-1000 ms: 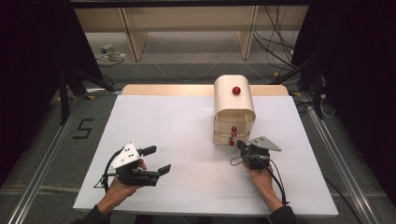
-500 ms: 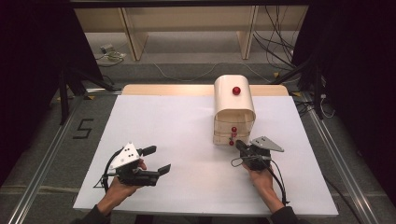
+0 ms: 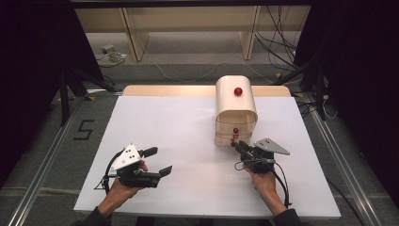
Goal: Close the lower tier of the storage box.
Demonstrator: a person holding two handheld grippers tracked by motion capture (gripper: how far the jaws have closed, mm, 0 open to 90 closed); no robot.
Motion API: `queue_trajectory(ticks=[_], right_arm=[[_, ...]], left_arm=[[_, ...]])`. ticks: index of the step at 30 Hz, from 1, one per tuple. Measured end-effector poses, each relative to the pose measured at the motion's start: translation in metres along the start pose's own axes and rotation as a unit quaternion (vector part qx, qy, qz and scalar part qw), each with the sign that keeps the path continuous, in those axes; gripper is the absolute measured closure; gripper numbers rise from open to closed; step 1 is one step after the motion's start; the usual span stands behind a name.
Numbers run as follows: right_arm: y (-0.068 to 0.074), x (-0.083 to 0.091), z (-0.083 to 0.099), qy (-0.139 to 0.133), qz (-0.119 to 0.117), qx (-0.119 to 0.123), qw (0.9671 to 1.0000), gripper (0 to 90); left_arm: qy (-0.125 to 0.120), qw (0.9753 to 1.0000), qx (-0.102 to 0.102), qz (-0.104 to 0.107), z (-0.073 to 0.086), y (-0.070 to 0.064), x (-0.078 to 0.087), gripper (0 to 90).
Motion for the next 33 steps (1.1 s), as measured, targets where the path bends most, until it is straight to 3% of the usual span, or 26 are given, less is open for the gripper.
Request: queue_trajectory(ticks=[9,16,21,33], right_arm=[[0.006,0.005,-0.006,-0.013,-0.013,0.003,0.9998,67.3],[0.012,0.009,-0.01,-0.015,-0.016,0.0,0.9998,52.9],[0.019,0.01,-0.013,-0.012,-0.016,0.013,0.9997,44.3],[0.029,0.012,-0.015,-0.01,-0.026,0.018,0.9994,35.2]], left_arm=[[-0.001,1.0,0.001,0.0,0.0,0.0,0.0,14.8],[0.0,1.0,0.0,0.001,0.0,0.0,0.0,14.8],[-0.001,1.0,0.001,0.001,0.0,0.0,0.0,14.7],[0.0,1.0,0.001,0.002,0.0,0.0,0.0,14.8]])
Point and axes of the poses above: each handheld gripper's, and its own axes: x roughly backward along the jaws, z roughly out of its underside, y roughly to its left, the point moved 6 cm from there along -x, roughly forward along the jaws, and after that the axes turned 14 degrees about -z, right-handed, at the moved point
